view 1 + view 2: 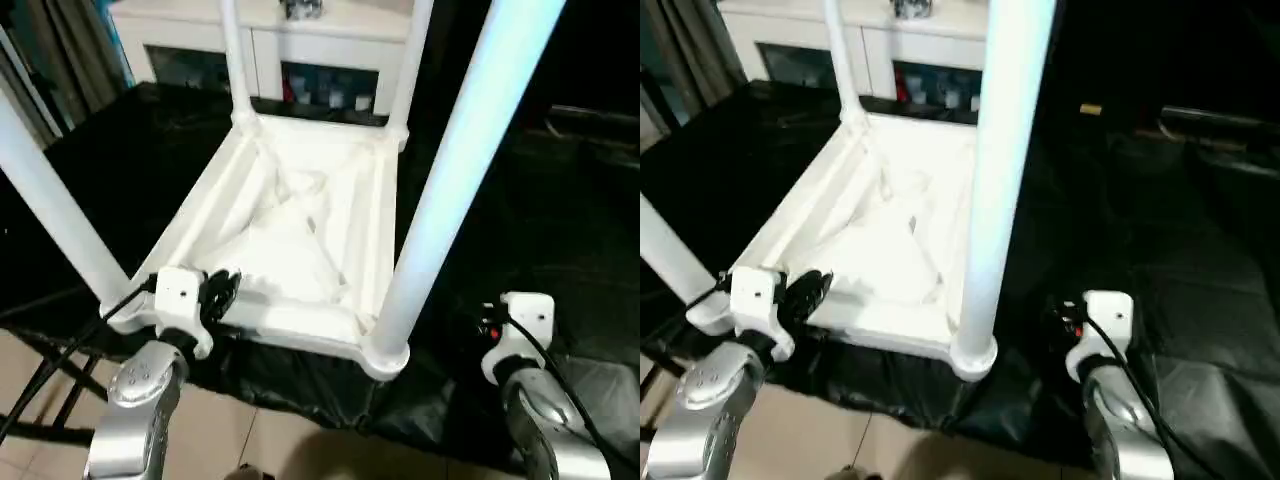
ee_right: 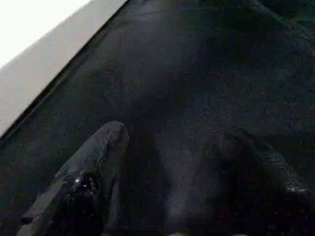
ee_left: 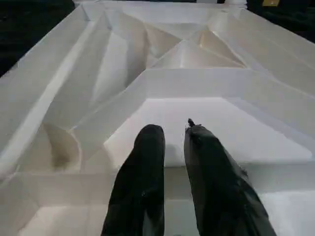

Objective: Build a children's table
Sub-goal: Rotate leg to tighten

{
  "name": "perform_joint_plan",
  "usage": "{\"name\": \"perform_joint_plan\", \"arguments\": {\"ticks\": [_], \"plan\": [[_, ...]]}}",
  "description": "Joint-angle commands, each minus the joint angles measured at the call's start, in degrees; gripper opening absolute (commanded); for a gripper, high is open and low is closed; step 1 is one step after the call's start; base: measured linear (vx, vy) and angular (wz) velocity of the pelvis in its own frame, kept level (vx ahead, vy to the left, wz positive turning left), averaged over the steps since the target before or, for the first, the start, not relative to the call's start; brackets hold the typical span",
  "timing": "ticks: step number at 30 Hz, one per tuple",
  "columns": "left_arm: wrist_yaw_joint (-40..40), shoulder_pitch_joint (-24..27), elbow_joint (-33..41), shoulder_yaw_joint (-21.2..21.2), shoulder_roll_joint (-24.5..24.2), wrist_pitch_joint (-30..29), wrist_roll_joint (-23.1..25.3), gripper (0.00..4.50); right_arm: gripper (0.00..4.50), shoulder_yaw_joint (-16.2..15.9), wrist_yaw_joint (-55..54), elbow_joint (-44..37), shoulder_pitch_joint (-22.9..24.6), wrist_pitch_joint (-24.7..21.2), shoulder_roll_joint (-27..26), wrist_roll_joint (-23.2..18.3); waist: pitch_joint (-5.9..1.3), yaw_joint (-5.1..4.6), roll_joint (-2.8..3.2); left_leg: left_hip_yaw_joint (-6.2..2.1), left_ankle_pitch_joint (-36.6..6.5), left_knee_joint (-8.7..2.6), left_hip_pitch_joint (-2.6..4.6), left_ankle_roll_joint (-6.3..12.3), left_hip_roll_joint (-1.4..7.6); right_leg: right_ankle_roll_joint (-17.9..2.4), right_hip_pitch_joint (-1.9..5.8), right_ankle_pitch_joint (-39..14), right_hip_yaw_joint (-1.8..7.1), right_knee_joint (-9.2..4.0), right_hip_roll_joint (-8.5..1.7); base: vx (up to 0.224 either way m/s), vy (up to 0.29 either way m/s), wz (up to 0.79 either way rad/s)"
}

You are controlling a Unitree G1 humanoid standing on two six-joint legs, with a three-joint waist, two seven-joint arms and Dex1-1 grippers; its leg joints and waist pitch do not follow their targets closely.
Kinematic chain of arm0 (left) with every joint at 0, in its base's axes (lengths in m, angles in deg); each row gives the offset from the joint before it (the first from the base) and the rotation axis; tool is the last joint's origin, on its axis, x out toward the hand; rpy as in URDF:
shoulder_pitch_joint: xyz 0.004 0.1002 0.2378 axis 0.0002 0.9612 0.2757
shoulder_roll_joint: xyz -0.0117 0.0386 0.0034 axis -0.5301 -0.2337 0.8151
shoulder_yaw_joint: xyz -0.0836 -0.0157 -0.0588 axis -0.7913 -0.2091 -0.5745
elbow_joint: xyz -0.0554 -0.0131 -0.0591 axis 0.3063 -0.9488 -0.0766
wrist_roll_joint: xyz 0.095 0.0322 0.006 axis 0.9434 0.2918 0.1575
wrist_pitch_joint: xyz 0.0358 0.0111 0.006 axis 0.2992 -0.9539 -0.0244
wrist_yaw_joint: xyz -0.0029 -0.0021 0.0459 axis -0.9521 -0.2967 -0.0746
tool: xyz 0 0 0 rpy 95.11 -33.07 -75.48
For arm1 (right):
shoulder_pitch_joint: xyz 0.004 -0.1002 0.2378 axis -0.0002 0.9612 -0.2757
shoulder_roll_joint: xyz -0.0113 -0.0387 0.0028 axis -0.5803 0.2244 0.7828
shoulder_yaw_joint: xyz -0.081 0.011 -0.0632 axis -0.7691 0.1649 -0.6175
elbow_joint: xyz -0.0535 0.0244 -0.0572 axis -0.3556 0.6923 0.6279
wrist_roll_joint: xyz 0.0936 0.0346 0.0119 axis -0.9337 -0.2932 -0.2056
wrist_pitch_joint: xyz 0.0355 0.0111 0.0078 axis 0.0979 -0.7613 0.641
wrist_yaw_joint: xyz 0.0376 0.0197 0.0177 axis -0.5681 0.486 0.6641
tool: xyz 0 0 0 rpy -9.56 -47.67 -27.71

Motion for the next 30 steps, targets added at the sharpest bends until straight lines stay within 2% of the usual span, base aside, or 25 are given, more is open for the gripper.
{"name": "perform_joint_plan", "arguments": {"ticks": [1, 2, 3, 4, 5, 6, 7, 8, 9, 10, 11, 12, 13, 14, 15, 16, 17, 18, 19, 20, 21, 23, 24, 26, 30], "plan": [[1.0, 0.3, 0.8, 0.4, -0.2, -0.9, 0.6, 0.92, 3.37, 0.7, -0.7, -0.3, 0.0, 0.1, 0.0, 0.5, -4.08, 0.02, -0.04, -0.32, 7.2, -1.52, 1.44, 16.35, -0.45, -14.3, 1.79, 9.4, -0.20, -4.65, -1.20, -0.115, 0.025, 0.01], [1.1, 0.5, 0.9, 0.5, -0.2, -0.9, 0.6, 0.92, 3.37, 0.9, -0.9, -0.2, 0.0, 0.1, 0.2, 0.6, -3.54, 0.01, 0.11, -0.28, -2.4, -1.82, 1.99, 14.42, 0.17, -13.0, 1.49, -3.8, -0.43, -5.87, -1.69, -0.159, 0.038, -0.03], [1.1, 0.8, 0.9, 0.6, -0.3, -0.6, 0.6, 0.92, 3.37, 1.2, -0.9, -0.2, 0.0, 0.1, 0.4, 0.5, -2.20, -0.87, 0.46, -0.53, -22.9, -2.68, 4.55, 7.71, 1.05, -7.3, 0.70, -30.1, -1.45, -7.73, -1.64, -0.159, 0.038, -0.03], [1.0, 1.2, 1.0, 0.6, -0.4, -0.3, 0.6, 0.92, 3.37, 1.3, -0.9, -0.2, 0.1, 0.1, 0.7, 0.6, 0.42, -2.67, 1.72, -1.69, -44.3, -4.73, 7.41, -0.65, 2.30, 2.3, -0.40, -44.4, -6.00, -9.56, 0.97, -0.194, 0.039, -0.11], [1.0, 1.2, 1.0, 0.6, -0.4, -0.3, 0.6, 0.92, 3.37, 1.3, -0.9, -0.2, 0.1, 0.1, 0.7, 0.6, 0.93, -2.11, 2.20, -2.22, -52.4, -10.09, 3.39, -2.81, 5.14, 2.8, 3.97, -38.1, -5.86, -1.32, 2.03, -0.247, 0.077, -0.18], [1.0, 1.5, 1.0, 0.7, -0.4, -0.1, 0.5, 0.92, 3.37, 1.3, -0.9, -0.2, 0.2, 0.1, 0.9, 0.6, 1.06, 2.21, 3.14, 2.76, -59.2, -14.52, -1.67, -8.58, 2.63, -2.5, 9.44, -21.1, -6.90, 8.44, 2.58, -0.247, 0.077, -0.18], [1.1, 1.7, 1.0, 0.8, -0.4, 0.0, 0.5, 0.92, 3.37, 1.3, -0.9, -0.2, 0.3, 0.1, 1.0, 0.6, 0.59, 5.18, 1.53, 4.95, -57.7, -14.95, -3.07, -7.52, 3.46, -1.7, 11.85, -24.7, -3.26, 12.82, 1.84, -0.214, 0.035, 0.01], [1.1, 1.8, 1.0, 0.9, -0.5, 0.1, 0.5, 0.92, 3.37, 1.3, -0.9, -0.2, 0.3, 0.1, 1.1, 0.5, -0.18, 6.85, 1.33, 6.06, -48.4, -13.40, -2.86, -8.85, 3.98, -1.1, 11.85, -33.8, 0.94, 13.82, 0.98, -0.041, -0.152, 0.13], [1.2, 2.2, 1.0, 0.7, -0.3, -0.6, -0.2, 0.92, 3.37, 1.3, -0.7, -0.4, 0.5, -0.1, 1.2, 0.3, -0.15, 2.11, -6.01, 1.24, -19.9, 7.83, 6.79, -5.93, 1.37, 6.9, -0.32, -70.5, 6.01, -4.13, -6.90, -0.041, -0.152, 0.13], [1.3, 2.5, 1.0, 0.4, -0.4, -0.6, -0.5, 0.92, 3.37, 1.2, -0.3, -0.7, 0.7, -0.5, 1.1, -0.1, 0.84, 3.23, -3.55, -3.48, -5.6, 7.78, 2.08, 0.36, -2.51, 4.3, 5.14, -65.8, 11.48, -5.79, -5.65, 0.019, -0.147, 0.15], [1.3, 2.5, 1.0, 0.4, -0.4, -0.6, -0.5, 0.92, 3.37, 1.2, -0.3, -0.7, 0.7, -0.5, 1.1, -0.1, 1.72, 4.79, -2.18, -5.67, -4.0, 5.49, 2.31, -1.14, -1.78, 0.6, 6.82, -55.8, 10.54, -5.00, -6.42, -0.015, -0.009, 0.21], [1.2, 3.3, 1.2, 0.3, -0.7, 0.1, -0.6, 0.92, 3.37, 0.6, 0.5, -1.3, 1.3, -1.0, 1.5, -0.1, 1.18, 5.03, -2.18, -5.58, -5.8, 3.68, 3.80, -2.25, -0.86, -0.6, 6.51, -49.1, 10.16, -3.56, -5.01, -0.015, -0.009, 0.21], [1.4, 3.8, 1.4, 0.1, -0.7, 0.1, -0.6, 0.92, 3.37, 0.4, 1.0, -1.7, 1.7, -1.0, 1.7, -0.3, 0.63, 5.30, -1.85, -4.60, -12.1, -0.46, 7.50, -1.23, 1.01, -4.4, 5.47, -36.4, 8.34, -2.04, -2.81, -0.116, 0.021, 0.35], [1.8, 4.6, 2.0, -0.4, -0.9, 0.1, -0.7, 0.92, 3.37, 0.0, 1.9, -2.4, 2.5, -1.3, 2.0, -0.5, 0.10, 3.91, -2.05, -1.52, -19.5, -0.55, 10.86, -5.12, 1.73, -5.2, 4.08, -32.3, 10.35, -2.21, -0.75, -0.156, 0.043, 0.10], [1.8, 5.4, 2.5, -0.7, -1.1, 0.7, -0.8, 0.92, 3.37, -0.2, 2.5, -2.9, 3.2, -1.4, 2.3, -0.6, 0.56, 4.84, -1.67, -0.86, -20.2, -1.22, 10.02, -5.22, 1.90, -5.9, 4.58, -29.9, 11.77, -2.77, -1.45, -0.156, 0.043, 0.10], [2.2, 6.8, 3.4, -1.5, -1.0, 1.7, -1.2, 0.92, 3.37, -0.3, 3.2, -3.8, 4.3, -1.3, 2.7, -0.7, 0.63, 5.56, -2.35, -0.31, -21.1, -0.20, 9.61, -3.69, 1.27, -5.5, 5.73, -27.9, 15.28, -4.26, -2.75, -0.061, 0.109, -0.35], [2.2, 6.8, 3.4, -1.5, -1.0, 1.7, -1.2, 0.92, 3.37, -0.3, 3.2, -3.8, 4.3, -1.3, 2.7, -0.7, 0.76, 5.94, -2.79, -0.93, -20.0, 0.46, 8.50, -2.50, 0.90, -5.2, 7.08, -27.9, 17.19, -5.01, -4.00, 0.025, 0.190, -0.57], [2.6, 8.2, 4.2, -2.3, -0.7, 2.7, -1.5, 0.92, 3.37, -0.2, 3.7, -4.4, 5.3, -1.4, 2.9, -0.9, 0.26, 7.53, -2.93, -3.01, -15.1, 2.58, 5.61, -0.63, -0.04, -4.1, 10.26, -24.0, 21.26, -5.82, -6.32, 0.025, 0.190, -0.57], [2.8, 10.0, 5.3, -2.9, -0.7, 4.0, -1.3, 0.92, 3.37, -0.1, 4.0, -5.1, 6.3, -1.5, 3.2, -1.2, 0.29, 8.04, -2.07, -4.98, -12.5, 0.78, 6.08, -1.61, 0.77, -3.9, 9.02, -18.5, 21.06, -5.15, -3.31, 0.047, 0.267, -0.68], [3.2, 10.7, 5.8, -3.2, -0.7, 4.0, -1.3, 0.92, 3.37, -0.2, 4.2, -5.4, 6.9, -1.3, 3.5, -1.1, 0.18, 7.28, -3.13, -5.81, -9.2, -2.85, 3.99, 2.63, 0.30, -4.3, 10.09, -9.4, 15.73, -2.79, -1.01, 0.029, 0.278, -0.43], [3.8, 11.7, 6.6, -4.0, -0.5, 3.9, -1.3, 0.92, 3.37, -0.4, 4.5, -6.0, 7.8, -0.7, 3.9, -0.8, -0.93, 3.21, -0.04, -6.80, -10.5, -5.96, 9.46, 9.70, 1.59, -6.3, 3.91, -7.2, 7.74, 2.16, 3.55, 0.029, 0.278, -0.43], [5.6, 12.9, 7.5, -6.2, 0.2, 5.0, -1.8, 1.20, 3.37, 0.0, 4.6, -7.0, 9.6, -0.7, 3.7, -1.1, -1.62, 1.66, 0.48, -7.88, -8.1, -5.95, 9.35, 10.33, 2.42, -5.4, 4.42, -5.9, 5.40, 2.75, 2.29, 0.026, 0.246, 0.00], [7.7, 13.6, 8.0, -8.7, 0.6, 6.9, -1.7, 1.26, 3.37, 0.4, 5.3, -8.4, 11.5, -0.1, 3.5, -2.0, -1.14, 0.38, -0.60, -7.87, -3.5, -5.90, 8.40, 8.93, 2.66, -4.2, 5.22, -2.6, 4.42, 1.68, 1.15, 0.011, 0.233, 0.07], [9.4, 13.7, 8.8, -11.2, 0.9, 7.8, -2.6, 1.30, 3.37, 0.2, 7.5, -10.1, 13.7, 1.2, 3.8, -3.4, -0.71, -0.19, -0.81, -6.49, -5.4, -5.76, 7.82, 4.80, 1.65, -4.5, 6.12, -0.6, 4.40, -0.53, -0.69, -0.012, 0.152, 0.06], [7.5, 11.8, 9.3, -12.6, -0.1, 8.3, -6.5, 1.67, 3.70, -2.9, 18.8, -14.4, 16.4, 5.4, 6.9, -9.0, 0.11, -2.02, -1.79, -6.56, -29.7, -7.65, 7.24, -4.45, 1.21, -2.9, 7.58, -10.9, 4.60, -3.29, -3.11, -0.013, 0.050, 0.02]]}}
